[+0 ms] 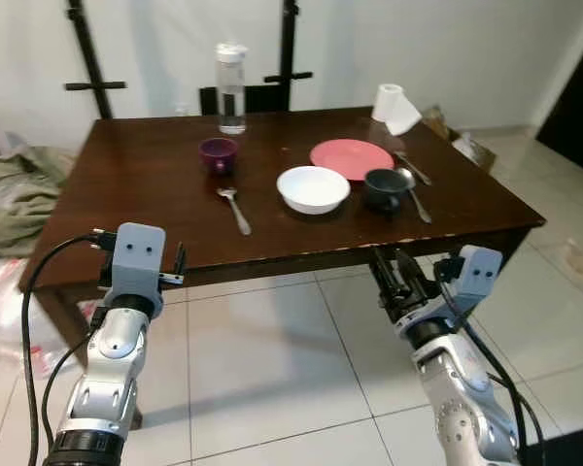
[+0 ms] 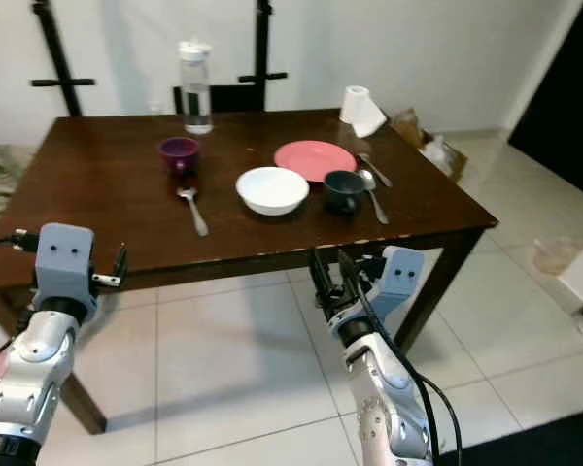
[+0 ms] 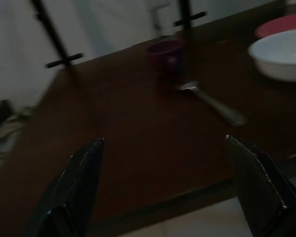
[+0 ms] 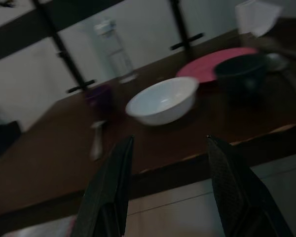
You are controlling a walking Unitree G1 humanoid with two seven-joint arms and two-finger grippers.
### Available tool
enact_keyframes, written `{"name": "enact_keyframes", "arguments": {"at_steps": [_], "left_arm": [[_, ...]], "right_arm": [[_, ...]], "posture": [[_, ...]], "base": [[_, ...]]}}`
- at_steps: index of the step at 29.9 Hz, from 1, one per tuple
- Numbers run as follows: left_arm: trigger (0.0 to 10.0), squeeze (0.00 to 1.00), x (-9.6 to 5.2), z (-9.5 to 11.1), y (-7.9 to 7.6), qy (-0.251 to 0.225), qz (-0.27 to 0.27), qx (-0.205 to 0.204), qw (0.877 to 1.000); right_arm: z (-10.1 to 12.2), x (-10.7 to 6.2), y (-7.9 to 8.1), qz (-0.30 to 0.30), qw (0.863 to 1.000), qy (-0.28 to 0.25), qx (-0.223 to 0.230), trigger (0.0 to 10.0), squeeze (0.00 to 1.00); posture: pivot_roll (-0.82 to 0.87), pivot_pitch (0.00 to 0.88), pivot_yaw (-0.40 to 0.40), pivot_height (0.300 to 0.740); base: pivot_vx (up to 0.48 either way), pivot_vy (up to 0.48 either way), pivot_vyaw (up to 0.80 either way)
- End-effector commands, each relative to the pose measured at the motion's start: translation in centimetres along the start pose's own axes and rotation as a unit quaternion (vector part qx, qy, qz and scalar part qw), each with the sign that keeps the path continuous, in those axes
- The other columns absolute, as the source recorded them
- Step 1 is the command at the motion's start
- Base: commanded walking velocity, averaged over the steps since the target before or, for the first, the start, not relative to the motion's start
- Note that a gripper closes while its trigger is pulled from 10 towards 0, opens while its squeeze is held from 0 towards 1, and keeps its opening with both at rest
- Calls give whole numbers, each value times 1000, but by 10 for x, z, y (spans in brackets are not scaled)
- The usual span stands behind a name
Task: Setting the table
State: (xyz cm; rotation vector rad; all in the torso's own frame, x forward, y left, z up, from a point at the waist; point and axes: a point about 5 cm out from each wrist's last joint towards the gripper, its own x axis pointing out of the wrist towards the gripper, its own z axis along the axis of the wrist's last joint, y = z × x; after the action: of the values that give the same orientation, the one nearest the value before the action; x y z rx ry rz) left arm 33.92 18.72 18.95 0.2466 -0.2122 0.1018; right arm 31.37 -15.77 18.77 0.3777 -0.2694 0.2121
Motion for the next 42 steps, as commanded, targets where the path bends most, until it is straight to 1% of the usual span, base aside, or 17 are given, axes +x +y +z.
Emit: {"name": "enact_keyframes", "arguments": {"at_steps": [1,6,18,22,25,28,30,35,36,37,39,42], "left_arm": [[10000,0,0,-3,5,4,5,7,1000],[10000,0,-1,-3,5,3,5,10,1000],[10000,0,-2,-2,5,0,4,11,1000],[10000,0,-3,-2,4,-1,4,10,1000],[10000,0,-4,-2,3,-1,3,9,1000],[10000,0,-5,-3,3,4,3,5,1000],[10000,0,-8,-4,4,12,2,-1,1000],[10000,0,-17,-2,1,17,-39,-11,999],[10000,0,-24,1,-1,18,-70,-17,997],[10000,0,-29,3,0,20,-86,-25,996],[10000,0,-30,4,1,21,-89,-26,996],[10000,0,-33,9,4,24,-105,-24,994]], "right_arm": [[0,-1,0,0,1000,-2,1,10000,0],[-2,-2,0,5,1000,2,3,10000,0],[-7,-3,5,26,1000,9,9,10000,0],[-8,-3,12,57,998,18,14,10000,0],[-11,-5,20,92,995,33,18,10000,0],[-14,-7,24,107,993,43,18,10000,0],[-18,-10,27,124,990,59,14,10000,0],[-23,-13,28,127,989,81,7,10000,0],[-26,-15,27,123,988,90,10,10000,0],[-28,-18,28,129,986,102,18,10000,0],[-28,-20,30,136,985,107,24,10000,0],[-31,-27,39,172,976,127,47,10000,0]], "posture": [[47,89,41,740],[48,90,41,740],[53,94,42,740],[55,94,40,740],[56,95,38,740],[56,95,38,740],[58,98,38,740],[61,101,39,740],[64,104,39,740],[66,105,40,740],[69,107,39,740],[69,107,39,740]], "base": [[472,0,0],[472,0,0],[472,0,0],[478,0,0],[480,0,0],[457,0,0],[0,0,0],[0,0,0],[0,0,0],[0,0,0],[0,0,0],[0,0,0]]}}
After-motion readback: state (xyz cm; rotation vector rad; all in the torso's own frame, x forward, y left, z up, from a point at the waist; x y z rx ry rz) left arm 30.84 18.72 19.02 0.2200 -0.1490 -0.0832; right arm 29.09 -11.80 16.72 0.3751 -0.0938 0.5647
